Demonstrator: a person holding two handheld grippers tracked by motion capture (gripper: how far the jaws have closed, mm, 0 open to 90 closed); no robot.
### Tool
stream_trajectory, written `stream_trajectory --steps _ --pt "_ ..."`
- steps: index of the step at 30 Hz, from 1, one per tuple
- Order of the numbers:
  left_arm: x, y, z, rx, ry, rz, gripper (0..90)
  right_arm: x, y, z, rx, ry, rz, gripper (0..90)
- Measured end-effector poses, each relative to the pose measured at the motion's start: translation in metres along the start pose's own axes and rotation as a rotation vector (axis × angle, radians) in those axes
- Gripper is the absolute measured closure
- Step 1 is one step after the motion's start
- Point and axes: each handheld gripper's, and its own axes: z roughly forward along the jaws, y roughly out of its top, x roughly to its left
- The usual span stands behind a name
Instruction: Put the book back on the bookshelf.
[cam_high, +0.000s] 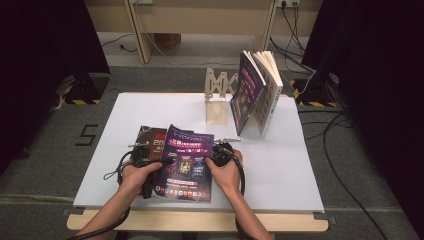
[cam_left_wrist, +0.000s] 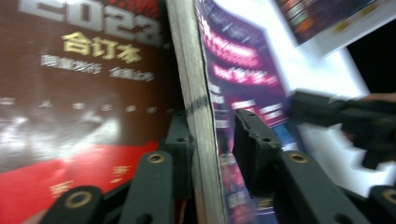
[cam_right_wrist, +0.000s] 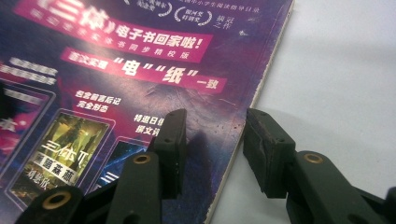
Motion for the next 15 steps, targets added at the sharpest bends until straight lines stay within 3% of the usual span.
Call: stream_trajectory --steps 4,6,15 --pt "0.004 0.004 -0.004 0.033 -0.049 0.003 80.5 -0.003 0.004 0.000 0.021 0.025 0.005 58.6" --pt "0.004 0.004 -0.007 0.050 -0.064 0.006 81.4 -0.006 0.009 0.001 0.022 0.044 0.011 57.1" --pt "0.008 -0.011 -0.021 0.092 -0.113 0.016 81.6 -0.017 0.039 0.009 0.000 0.035 0.032 53.8"
